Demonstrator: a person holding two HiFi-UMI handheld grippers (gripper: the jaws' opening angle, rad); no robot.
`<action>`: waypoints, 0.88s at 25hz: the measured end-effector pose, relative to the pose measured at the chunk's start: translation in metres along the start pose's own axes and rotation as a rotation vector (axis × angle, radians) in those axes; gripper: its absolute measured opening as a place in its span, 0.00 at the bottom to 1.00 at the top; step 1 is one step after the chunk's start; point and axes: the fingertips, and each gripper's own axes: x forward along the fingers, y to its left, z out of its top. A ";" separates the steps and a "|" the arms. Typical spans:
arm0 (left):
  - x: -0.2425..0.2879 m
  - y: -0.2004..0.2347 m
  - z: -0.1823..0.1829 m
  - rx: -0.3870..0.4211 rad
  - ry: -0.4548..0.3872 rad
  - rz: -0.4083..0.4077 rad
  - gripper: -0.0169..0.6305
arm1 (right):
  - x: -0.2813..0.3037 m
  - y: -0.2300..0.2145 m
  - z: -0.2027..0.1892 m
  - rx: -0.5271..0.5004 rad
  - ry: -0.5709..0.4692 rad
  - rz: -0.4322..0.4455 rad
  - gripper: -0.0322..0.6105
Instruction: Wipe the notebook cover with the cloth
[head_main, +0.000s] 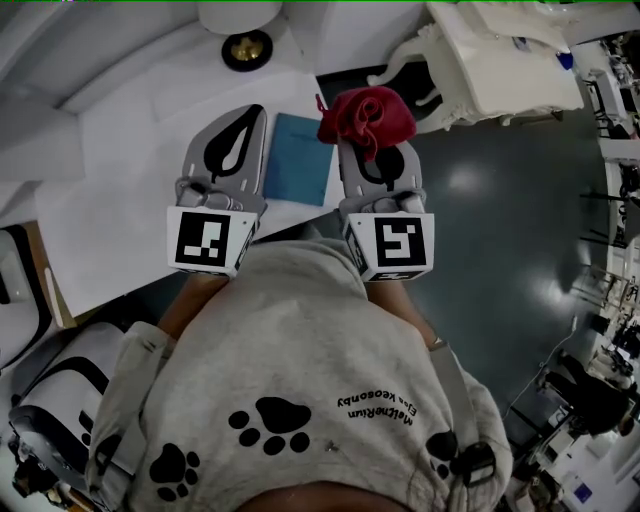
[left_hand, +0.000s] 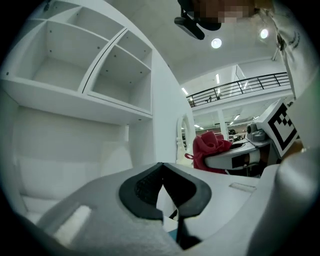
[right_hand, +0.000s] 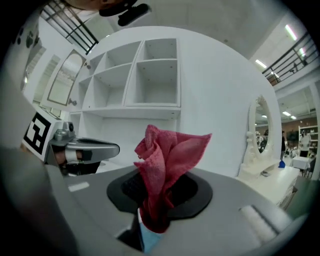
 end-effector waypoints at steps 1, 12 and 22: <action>-0.001 -0.001 0.002 0.004 -0.009 0.001 0.03 | 0.000 0.001 0.000 0.015 -0.010 0.000 0.20; 0.002 -0.010 0.003 0.027 -0.018 0.000 0.03 | 0.006 0.025 0.019 0.013 -0.091 0.057 0.19; 0.005 -0.017 -0.002 0.039 -0.014 0.044 0.03 | 0.009 0.023 0.011 0.021 -0.088 0.117 0.19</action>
